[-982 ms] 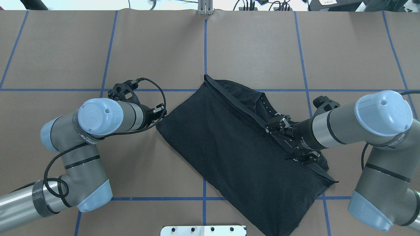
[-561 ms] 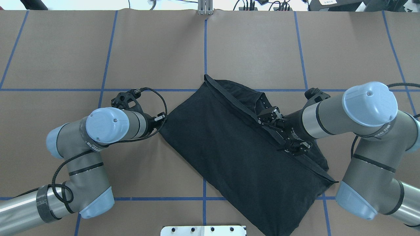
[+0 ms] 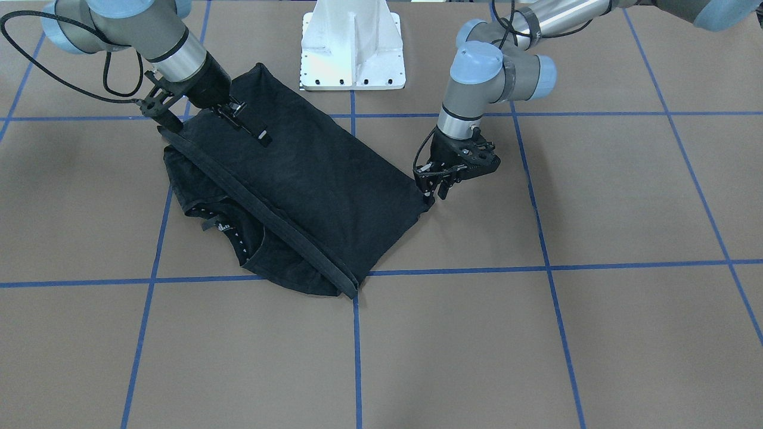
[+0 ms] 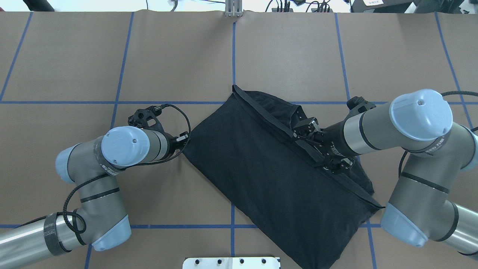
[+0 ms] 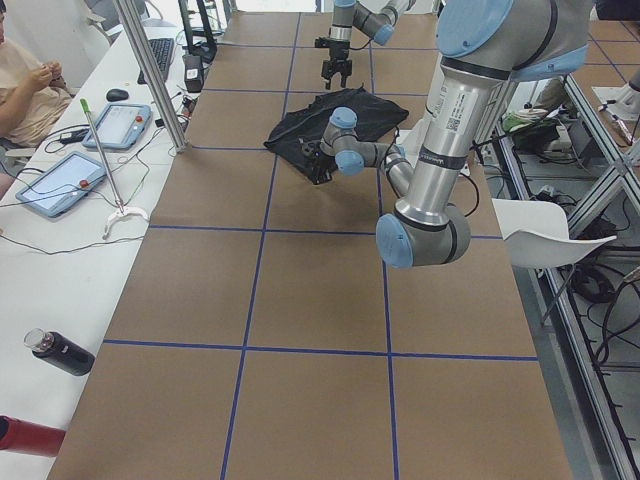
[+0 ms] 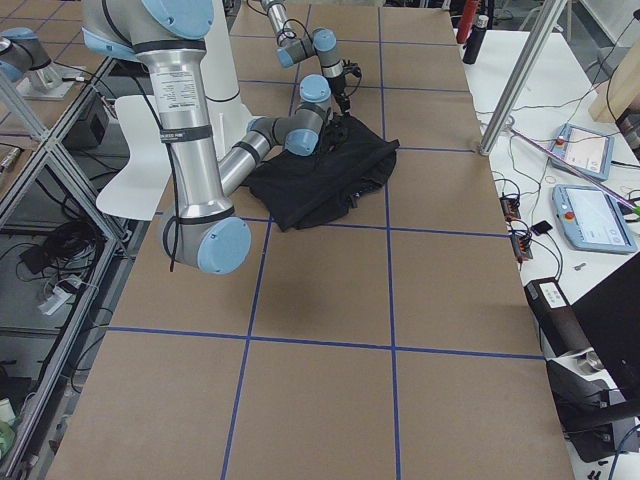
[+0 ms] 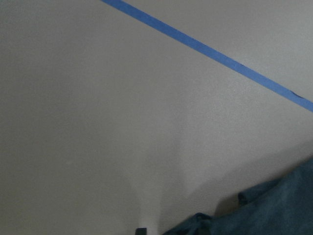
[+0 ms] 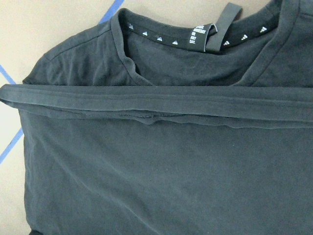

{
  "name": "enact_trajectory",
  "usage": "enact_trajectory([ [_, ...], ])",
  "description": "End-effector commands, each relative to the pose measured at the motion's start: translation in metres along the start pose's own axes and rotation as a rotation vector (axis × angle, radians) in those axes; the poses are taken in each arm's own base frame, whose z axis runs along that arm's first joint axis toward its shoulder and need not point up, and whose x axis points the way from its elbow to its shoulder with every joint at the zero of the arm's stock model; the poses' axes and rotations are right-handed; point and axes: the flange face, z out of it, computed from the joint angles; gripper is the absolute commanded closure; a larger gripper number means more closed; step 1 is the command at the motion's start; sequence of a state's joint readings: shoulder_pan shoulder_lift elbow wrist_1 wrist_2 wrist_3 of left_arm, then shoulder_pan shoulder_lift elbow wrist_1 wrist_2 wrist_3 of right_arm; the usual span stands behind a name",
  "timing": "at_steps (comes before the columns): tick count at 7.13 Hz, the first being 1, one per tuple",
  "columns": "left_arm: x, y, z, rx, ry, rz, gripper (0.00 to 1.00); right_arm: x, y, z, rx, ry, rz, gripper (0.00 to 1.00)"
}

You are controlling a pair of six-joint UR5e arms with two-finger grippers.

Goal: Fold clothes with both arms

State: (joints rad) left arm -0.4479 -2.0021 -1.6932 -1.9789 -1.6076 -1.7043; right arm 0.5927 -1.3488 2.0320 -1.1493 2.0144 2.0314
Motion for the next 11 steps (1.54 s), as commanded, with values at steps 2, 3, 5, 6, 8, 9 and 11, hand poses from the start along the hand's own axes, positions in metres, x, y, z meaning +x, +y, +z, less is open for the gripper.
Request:
enact_trajectory([
  [2, 0.001, 0.006, 0.002, -0.007, -0.001, 0.005, 0.71, 0.0, -0.004, -0.002, 0.008, 0.013, 0.011, 0.0],
  [3, 0.002, 0.006, 0.001, -0.008, 0.0, 0.005, 1.0, 0.001, -0.005, -0.001, 0.009, 0.015, 0.014, 0.0],
  [5, 0.005, 0.006, 0.0, -0.007, 0.005, 0.005, 1.0, 0.002, -0.007, 0.0, 0.012, 0.02, 0.016, 0.0],
  [6, 0.008, 0.004, -0.007, -0.007, 0.019, 0.004, 1.0, 0.002, -0.008, -0.001, 0.014, 0.019, 0.018, 0.0],
  [8, 0.008, -0.033, -0.018, 0.038, 0.03, 0.046, 1.0, 0.0, -0.015, -0.006, 0.025, 0.011, 0.024, 0.0],
  [9, 0.009, -0.047, -0.019, 0.061, 0.028, 0.119, 1.0, -0.003, -0.016, -0.009, 0.029, 0.003, 0.025, 0.0],
  [11, 0.018, -0.115, -0.036, 0.147, 0.045, 0.143, 1.0, -0.007, -0.025, -0.017, 0.047, -0.007, 0.037, 0.0],
])
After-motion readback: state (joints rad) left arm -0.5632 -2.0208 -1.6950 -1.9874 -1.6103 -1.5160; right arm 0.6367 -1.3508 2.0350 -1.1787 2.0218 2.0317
